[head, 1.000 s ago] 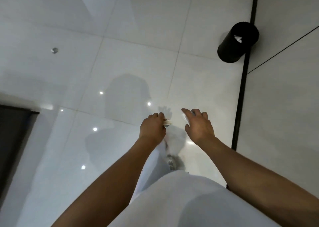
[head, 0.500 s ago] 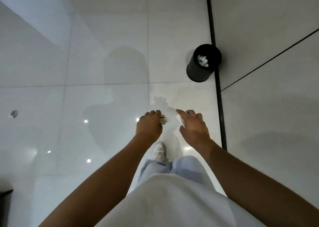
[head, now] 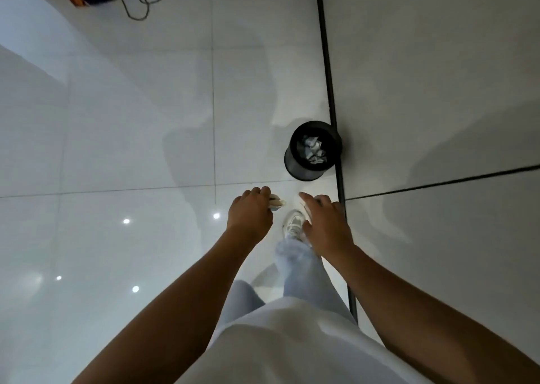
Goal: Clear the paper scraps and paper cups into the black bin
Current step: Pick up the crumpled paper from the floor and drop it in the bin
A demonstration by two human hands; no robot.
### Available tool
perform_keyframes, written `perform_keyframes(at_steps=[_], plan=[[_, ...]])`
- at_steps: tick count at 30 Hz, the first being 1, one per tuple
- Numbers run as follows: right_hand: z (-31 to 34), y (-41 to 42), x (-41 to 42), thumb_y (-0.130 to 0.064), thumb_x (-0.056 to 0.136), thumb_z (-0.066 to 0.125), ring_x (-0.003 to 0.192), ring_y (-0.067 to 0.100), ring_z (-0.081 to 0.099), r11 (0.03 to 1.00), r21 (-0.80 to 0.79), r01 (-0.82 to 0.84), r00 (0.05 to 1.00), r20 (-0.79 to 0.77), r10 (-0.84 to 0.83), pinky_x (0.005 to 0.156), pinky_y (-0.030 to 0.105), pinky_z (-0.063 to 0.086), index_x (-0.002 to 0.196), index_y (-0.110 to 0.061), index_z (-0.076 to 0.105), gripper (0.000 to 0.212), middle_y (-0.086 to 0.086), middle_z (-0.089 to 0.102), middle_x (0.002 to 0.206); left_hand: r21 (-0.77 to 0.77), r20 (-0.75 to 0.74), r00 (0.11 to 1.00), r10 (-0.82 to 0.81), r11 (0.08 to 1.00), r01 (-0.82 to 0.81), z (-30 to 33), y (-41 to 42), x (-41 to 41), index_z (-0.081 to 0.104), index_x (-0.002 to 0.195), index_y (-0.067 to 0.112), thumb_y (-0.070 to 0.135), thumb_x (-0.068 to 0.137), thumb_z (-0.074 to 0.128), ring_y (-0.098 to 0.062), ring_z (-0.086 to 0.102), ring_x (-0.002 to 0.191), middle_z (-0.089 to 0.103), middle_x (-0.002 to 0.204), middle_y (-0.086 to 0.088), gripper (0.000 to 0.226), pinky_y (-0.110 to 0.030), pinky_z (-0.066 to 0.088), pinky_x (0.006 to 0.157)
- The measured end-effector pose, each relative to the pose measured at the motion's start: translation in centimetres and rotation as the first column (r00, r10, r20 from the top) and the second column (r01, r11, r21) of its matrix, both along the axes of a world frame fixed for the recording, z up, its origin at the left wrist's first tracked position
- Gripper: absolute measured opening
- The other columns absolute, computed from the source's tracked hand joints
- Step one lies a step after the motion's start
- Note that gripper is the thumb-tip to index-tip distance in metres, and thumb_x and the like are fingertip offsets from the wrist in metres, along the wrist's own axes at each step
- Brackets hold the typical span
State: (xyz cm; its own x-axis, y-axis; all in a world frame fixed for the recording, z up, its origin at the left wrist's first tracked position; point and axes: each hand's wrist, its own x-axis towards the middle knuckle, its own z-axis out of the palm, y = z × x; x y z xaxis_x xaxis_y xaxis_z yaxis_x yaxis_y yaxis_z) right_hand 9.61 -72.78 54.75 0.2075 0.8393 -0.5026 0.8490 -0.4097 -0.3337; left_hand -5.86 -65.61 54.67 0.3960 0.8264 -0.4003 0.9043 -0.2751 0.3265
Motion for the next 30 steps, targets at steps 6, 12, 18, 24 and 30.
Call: perform_keyframes(at_steps=[6,12,18,24,30], plan=[[-1.5,6.2,7.2,-0.018,0.091,0.059,0.122,0.030,0.040,0.999,-0.046,0.018,1.000,0.008,-0.018,0.094,0.039,0.048,0.148,-0.030,0.029,0.066,0.005,0.041,0.141,-0.052,-0.013,0.999,0.035,0.998,-0.036,-1.2,6.3,6.6,0.051,0.118,0.014,0.016,0.089,0.051,-0.022,0.055,0.102,0.060,0.112,-0.003,0.029,-0.029,0.039,0.076],[-5.1,11.0,11.2,-0.017,0.089,0.060,0.118,0.032,0.044,0.999,-0.029,0.044,0.999,-0.020,-0.045,0.093,0.041,0.047,0.147,-0.031,0.032,0.066,0.007,0.044,0.137,-0.090,-0.031,0.999,0.035,0.995,-0.038,-4.2,10.5,9.7,0.051,0.120,0.016,0.020,0.090,0.053,-0.020,0.056,0.099,0.061,0.111,-0.002,0.031,-0.026,0.038,0.075],[-10.5,15.8,14.1,-0.018,0.090,0.059,0.119,0.031,0.042,0.990,-0.056,0.130,0.991,-0.032,-0.132,0.093,0.041,0.047,0.147,-0.032,0.031,0.065,0.008,0.040,0.138,-0.122,-0.044,0.999,-0.008,0.992,0.003,-9.0,14.3,11.6,0.051,0.123,0.018,0.024,0.091,0.055,-0.018,0.057,0.098,0.061,0.112,0.000,0.033,-0.024,0.039,0.075],[-17.5,21.7,16.0,-0.019,0.092,0.055,0.126,0.037,0.040,0.988,-0.065,0.143,0.989,-0.014,-0.145,0.099,0.041,0.043,0.151,-0.030,0.026,0.066,0.012,0.033,0.150,-0.128,-0.066,0.995,-0.069,0.990,0.060,-14.7,18.8,13.6,0.051,0.124,0.020,0.023,0.092,0.054,-0.016,0.056,0.099,0.060,0.114,0.002,0.032,-0.024,0.040,0.078],[-21.7,22.2,17.2,-0.022,0.095,0.052,0.139,0.039,0.027,0.957,-0.244,0.158,0.986,-0.016,-0.168,0.110,0.052,0.033,0.152,-0.030,0.021,0.066,0.011,0.016,0.159,-0.148,-0.056,0.988,-0.141,0.980,0.132,-18.9,21.9,16.5,0.051,0.120,0.018,0.023,0.093,0.054,-0.017,0.055,0.096,0.060,0.110,0.000,0.028,-0.024,0.035,0.074]])
